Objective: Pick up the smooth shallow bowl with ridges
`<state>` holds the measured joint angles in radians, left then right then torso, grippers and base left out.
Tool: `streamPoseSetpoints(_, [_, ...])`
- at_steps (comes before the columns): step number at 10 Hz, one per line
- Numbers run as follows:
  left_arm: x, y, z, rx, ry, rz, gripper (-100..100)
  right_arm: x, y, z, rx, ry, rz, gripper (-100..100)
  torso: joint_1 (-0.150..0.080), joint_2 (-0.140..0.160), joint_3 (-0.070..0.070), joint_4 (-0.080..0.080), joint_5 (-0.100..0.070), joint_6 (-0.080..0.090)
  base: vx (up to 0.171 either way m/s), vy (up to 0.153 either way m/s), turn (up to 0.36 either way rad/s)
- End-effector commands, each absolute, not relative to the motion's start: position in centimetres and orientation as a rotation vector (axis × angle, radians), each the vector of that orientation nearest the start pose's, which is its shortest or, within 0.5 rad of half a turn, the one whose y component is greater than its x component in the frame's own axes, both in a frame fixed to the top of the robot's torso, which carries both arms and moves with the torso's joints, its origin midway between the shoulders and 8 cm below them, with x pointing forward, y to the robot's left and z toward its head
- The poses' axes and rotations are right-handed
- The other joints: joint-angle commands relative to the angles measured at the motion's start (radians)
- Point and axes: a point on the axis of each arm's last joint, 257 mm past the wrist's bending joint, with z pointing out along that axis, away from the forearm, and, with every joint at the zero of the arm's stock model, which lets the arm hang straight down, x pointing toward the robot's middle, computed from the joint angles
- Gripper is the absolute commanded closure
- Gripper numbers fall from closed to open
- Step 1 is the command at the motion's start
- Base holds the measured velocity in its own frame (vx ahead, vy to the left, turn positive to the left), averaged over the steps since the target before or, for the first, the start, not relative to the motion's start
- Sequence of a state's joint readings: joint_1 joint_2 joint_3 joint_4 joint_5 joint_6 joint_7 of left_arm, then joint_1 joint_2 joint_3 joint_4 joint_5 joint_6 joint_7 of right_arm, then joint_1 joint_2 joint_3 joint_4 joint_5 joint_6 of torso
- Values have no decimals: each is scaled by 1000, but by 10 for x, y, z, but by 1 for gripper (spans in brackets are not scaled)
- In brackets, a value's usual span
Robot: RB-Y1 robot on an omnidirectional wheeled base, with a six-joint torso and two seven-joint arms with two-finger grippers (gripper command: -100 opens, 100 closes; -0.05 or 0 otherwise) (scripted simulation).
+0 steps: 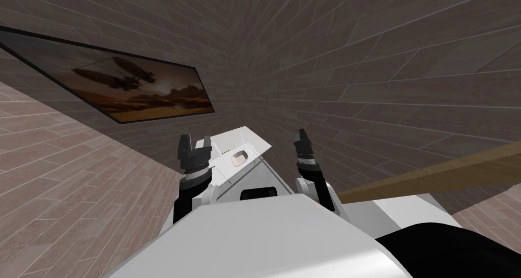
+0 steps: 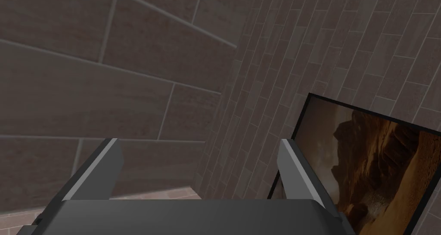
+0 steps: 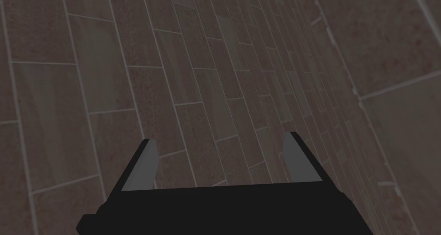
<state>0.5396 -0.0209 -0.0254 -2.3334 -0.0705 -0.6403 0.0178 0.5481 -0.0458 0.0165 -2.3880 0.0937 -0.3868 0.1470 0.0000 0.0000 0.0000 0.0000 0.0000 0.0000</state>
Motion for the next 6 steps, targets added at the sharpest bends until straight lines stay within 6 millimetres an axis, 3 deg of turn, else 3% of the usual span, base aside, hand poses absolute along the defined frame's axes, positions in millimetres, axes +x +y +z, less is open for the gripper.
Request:
streamPoseSetpoints(1, [312,258,53,-499,569,-1322,-100,341,-263,34,546,765,1092,0,0,0,0,0,0,0,-3,-9,16])
streamPoseSetpoints(6, [347,264,6,-553,743,-1286,-100,341,-263,34,546,765,1092,0,-2,1,1,0,0,0,-21,-31,43])
